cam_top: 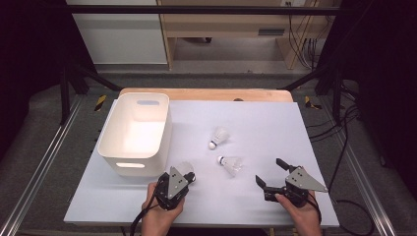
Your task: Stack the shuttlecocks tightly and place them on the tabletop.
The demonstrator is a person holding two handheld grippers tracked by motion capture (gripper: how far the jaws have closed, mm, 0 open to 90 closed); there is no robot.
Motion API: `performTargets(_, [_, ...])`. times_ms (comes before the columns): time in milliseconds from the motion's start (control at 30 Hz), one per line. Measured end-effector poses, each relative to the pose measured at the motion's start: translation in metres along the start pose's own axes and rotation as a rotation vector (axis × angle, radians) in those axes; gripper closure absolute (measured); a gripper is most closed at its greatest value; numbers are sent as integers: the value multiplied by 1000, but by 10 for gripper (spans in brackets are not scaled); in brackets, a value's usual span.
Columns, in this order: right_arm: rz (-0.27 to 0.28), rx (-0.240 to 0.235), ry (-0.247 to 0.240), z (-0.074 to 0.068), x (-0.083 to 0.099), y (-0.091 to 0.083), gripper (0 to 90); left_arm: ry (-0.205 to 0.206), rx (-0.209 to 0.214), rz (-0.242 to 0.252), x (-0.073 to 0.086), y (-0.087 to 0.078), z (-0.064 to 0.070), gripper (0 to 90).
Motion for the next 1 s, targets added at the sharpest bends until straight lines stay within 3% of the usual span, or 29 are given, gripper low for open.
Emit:
performTargets(167, [-4, -2, 1, -1, 1, 0, 76, 4, 67, 11, -1, 7, 16, 785])
performTargets(267, [-10, -4, -2, -1, 1, 1, 75, -3, 81, 28, -3, 10, 24, 706])
performTargets(367, [-12, -6, -2, -1, 1, 1, 74, -12, 124, 39, -6, 13, 36, 677])
performTargets(633, [-21, -7, -6, -1, 2, 1, 73, 6, 176, 73, -12, 10, 57, 587])
performTargets(867, [-32, -9, -7, -2, 2, 2, 72, -5, 187, 136, -24, -3, 48, 510])
performTargets(933, [-33, -10, -6, -2, 3, 2, 72, 26, 176, 162, -29, -4, 37, 478])
performTargets(967, [-34, -12, -8, -3, 3, 2, 72, 34, 176, 162, -30, 0, 31, 396])
performTargets(1000, [-34, -12, -8, -3, 3, 2, 72, 30, 186, 154, -30, 5, 25, 396])
Point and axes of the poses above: each handheld gripper's, and its own axes: y roughly forward along the jaws, x roughly out of its underside, z roughly to its right, the point moved 3 cm from there along y, roughly forward along the jaws, and after that the axes turned 1 degree about -z, right-handed, at the moved point
